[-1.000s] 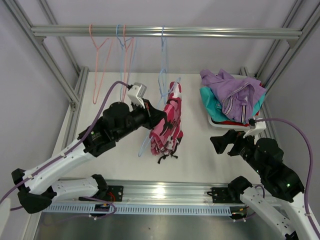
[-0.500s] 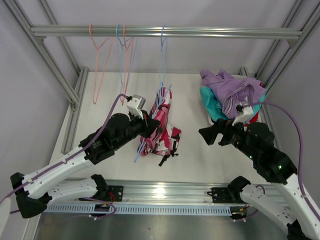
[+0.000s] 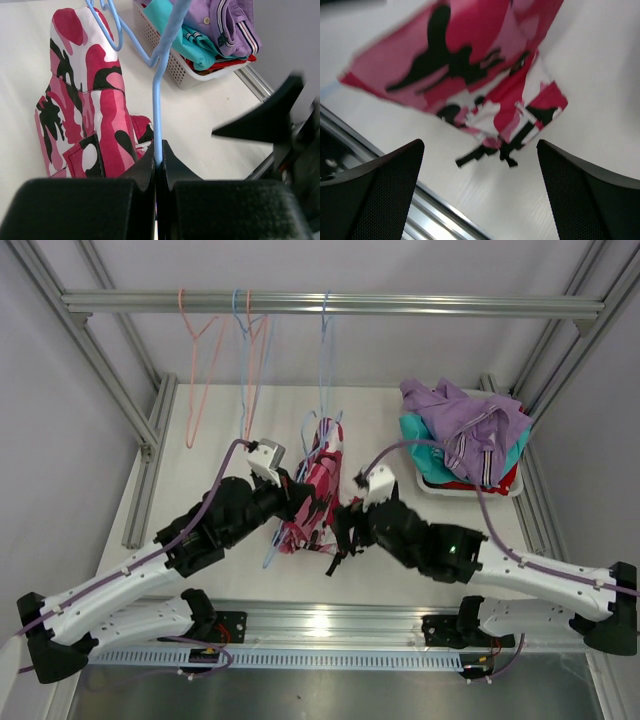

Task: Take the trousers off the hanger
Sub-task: Pick up the hanger from the clothesline, then remove the trousers from the hanger.

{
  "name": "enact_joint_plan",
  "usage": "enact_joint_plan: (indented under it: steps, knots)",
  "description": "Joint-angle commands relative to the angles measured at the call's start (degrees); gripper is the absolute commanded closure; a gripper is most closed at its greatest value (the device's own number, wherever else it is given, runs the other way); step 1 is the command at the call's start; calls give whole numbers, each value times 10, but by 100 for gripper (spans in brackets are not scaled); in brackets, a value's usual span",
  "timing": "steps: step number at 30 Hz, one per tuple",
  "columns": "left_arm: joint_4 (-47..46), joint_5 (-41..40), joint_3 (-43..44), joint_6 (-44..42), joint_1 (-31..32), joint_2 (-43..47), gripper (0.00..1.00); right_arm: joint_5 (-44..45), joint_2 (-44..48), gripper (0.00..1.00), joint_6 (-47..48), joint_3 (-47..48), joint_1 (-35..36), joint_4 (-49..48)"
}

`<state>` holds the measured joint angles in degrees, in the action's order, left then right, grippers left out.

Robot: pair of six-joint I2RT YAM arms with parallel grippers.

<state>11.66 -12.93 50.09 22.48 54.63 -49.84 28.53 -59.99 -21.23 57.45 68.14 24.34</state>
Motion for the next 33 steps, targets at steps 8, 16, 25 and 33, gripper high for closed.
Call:
enact_joint_plan:
  steps: [8,16,25,33]
  knots:
    - [-51,6,-6,5,1,-4,100,232,-59,1,11,-89,189,-216]
    - [-46,15,-7,12,-3,-4,100,256,-141,1,76,-81,200,-326]
    - [-45,32,-3,20,-10,-13,100,196,-132,1,103,-113,141,-399]
    - [-45,47,-3,27,-22,-12,100,141,-142,1,92,-132,93,-426]
